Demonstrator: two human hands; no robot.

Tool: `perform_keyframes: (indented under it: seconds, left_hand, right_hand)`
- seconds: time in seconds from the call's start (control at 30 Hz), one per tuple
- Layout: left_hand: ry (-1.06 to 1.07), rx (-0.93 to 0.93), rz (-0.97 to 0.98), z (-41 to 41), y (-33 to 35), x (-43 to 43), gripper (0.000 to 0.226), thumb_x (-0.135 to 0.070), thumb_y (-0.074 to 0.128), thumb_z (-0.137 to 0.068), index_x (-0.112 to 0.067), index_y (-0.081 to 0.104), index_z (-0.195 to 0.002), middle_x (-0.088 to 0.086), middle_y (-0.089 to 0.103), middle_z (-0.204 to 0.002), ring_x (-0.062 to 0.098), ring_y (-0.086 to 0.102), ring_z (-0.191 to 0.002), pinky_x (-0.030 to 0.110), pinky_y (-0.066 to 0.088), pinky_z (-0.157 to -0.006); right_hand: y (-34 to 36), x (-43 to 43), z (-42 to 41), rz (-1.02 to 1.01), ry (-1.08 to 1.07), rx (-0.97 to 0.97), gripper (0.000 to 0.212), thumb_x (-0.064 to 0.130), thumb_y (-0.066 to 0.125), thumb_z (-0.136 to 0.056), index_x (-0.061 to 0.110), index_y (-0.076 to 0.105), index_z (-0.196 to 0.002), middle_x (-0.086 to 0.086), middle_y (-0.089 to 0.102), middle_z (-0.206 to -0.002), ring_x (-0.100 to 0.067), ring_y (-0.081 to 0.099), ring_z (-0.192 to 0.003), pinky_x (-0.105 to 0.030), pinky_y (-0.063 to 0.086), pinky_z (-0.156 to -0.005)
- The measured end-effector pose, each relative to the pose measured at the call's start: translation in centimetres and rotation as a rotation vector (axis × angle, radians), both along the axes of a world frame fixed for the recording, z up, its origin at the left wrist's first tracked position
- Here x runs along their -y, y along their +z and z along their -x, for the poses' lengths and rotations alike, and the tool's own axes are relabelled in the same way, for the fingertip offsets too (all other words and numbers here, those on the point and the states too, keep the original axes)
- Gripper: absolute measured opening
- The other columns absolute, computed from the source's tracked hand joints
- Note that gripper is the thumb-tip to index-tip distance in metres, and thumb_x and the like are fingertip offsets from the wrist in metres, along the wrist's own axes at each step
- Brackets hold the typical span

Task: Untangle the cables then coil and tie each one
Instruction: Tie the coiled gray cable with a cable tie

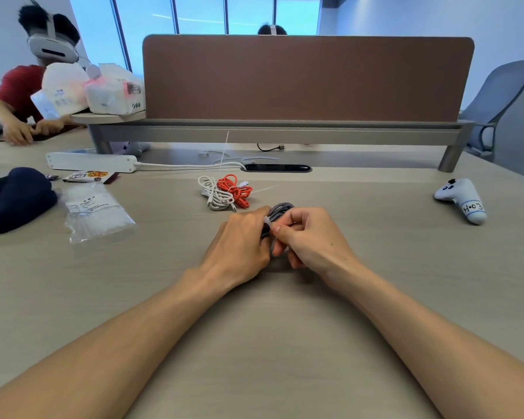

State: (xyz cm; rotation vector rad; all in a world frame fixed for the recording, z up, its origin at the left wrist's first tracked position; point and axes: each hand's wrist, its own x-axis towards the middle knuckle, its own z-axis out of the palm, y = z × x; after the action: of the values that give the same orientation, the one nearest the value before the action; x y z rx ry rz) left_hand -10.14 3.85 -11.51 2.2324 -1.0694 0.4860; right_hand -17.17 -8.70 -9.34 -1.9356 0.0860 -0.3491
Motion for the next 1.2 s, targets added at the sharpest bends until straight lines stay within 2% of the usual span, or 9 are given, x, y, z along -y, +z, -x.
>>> perform_keyframes:
  seconds: [0.1,0.2,0.27,0.4,0.57,0.73,0.9,1.07,1.2]
  left_hand:
    - [0.017,0.02,-0.004,0.1,-0.1,0.2,0.015,-0.016,0.049,-0.074,-0.016,0.055,-0.087,0.007,0.067,-0.083,0.035,0.059,-0.08,0.04,0.047,-0.061]
    - [0.066,0.053,0.0,-0.3,-0.2,0.0,0.02,-0.013,0.05,-0.078,-0.015,0.058,-0.097,0.008,0.067,-0.091,0.035,0.06,-0.086,0.041,0.048,-0.065]
    - [0.085,0.075,-0.007,-0.4,-0.1,-0.1,0.024,-0.016,0.049,-0.08,-0.016,0.057,-0.103,0.007,0.067,-0.096,0.035,0.06,-0.09,0.044,0.049,-0.069]
    - [0.134,0.091,-0.05,0.2,0.0,0.1,0.032,-0.011,0.053,-0.08,-0.015,0.053,-0.111,0.01,0.063,-0.102,0.039,0.058,-0.093,0.047,0.049,-0.072]
    - [0.205,0.161,-0.119,0.3,0.3,0.1,0.052,-0.007,0.055,-0.079,-0.014,0.046,-0.13,0.014,0.06,-0.113,0.042,0.059,-0.096,0.045,0.047,-0.07]
    - [0.21,0.192,-0.163,0.5,0.4,0.3,0.044,-0.013,0.056,-0.082,-0.013,0.046,-0.126,0.013,0.058,-0.108,0.042,0.059,-0.094,0.046,0.048,-0.067]
    - [0.12,0.023,-0.015,0.0,0.1,0.2,0.04,-0.011,0.057,-0.078,-0.014,0.052,-0.118,0.011,0.061,-0.11,0.037,0.057,-0.099,0.043,0.049,-0.076]
    - [0.208,-0.241,0.13,-1.4,0.0,-0.3,0.044,-0.013,0.063,-0.083,-0.019,0.043,-0.122,0.004,0.062,-0.115,0.026,0.055,-0.11,0.023,0.035,-0.078]
    - [0.206,-0.277,0.143,-1.7,0.0,-0.4,0.046,-0.008,0.063,-0.08,-0.017,0.042,-0.119,0.002,0.058,-0.109,0.024,0.054,-0.108,0.02,0.032,-0.077]
  right_hand:
    - [-0.1,-0.1,-0.2,0.097,-0.099,-0.006,0.031,0.032,0.066,-0.087,0.015,0.057,-0.063,-0.004,0.068,-0.056,-0.015,0.052,-0.035,-0.02,0.037,-0.042]
    - [0.1,0.3,-0.1,0.255,-0.249,0.073,0.034,0.045,0.074,-0.075,0.016,0.057,-0.068,0.002,0.067,-0.062,-0.013,0.061,-0.051,-0.025,0.045,-0.05]
    - [0.5,0.6,0.1,0.303,-0.271,0.146,0.034,0.045,0.075,-0.072,0.017,0.057,-0.068,0.007,0.062,-0.063,-0.008,0.057,-0.057,-0.025,0.043,-0.056]
    - [0.6,0.1,0.2,0.139,-0.086,0.092,0.038,0.032,0.068,-0.083,0.011,0.06,-0.053,0.007,0.052,-0.045,-0.007,0.043,-0.043,-0.021,0.033,-0.047]
    - [1.0,-0.3,0.6,-0.104,0.003,-0.012,0.037,0.032,0.062,-0.087,0.01,0.062,-0.058,-0.006,0.055,-0.047,-0.022,0.045,-0.036,-0.018,0.027,-0.035]
    - [1.0,-0.6,0.6,-0.092,0.05,-0.01,0.029,0.019,0.057,-0.092,0.008,0.063,-0.066,-0.001,0.056,-0.048,-0.016,0.046,-0.035,-0.02,0.03,-0.035]
    - [1.1,-0.4,0.6,-0.076,0.019,0.026,0.025,0.008,0.057,-0.086,0.006,0.063,-0.061,-0.004,0.053,-0.048,-0.014,0.041,-0.035,-0.018,0.028,-0.036]
    - [1.2,-0.1,0.6,-0.056,0.002,0.077,0.025,0.0,0.056,-0.079,0.004,0.06,-0.055,-0.005,0.049,-0.043,-0.014,0.037,-0.035,-0.017,0.028,-0.037]
    - [1.3,-0.2,0.9,-0.056,0.034,0.109,0.029,-0.001,0.056,-0.078,0.006,0.058,-0.051,-0.003,0.046,-0.039,-0.013,0.033,-0.033,-0.015,0.025,-0.037]
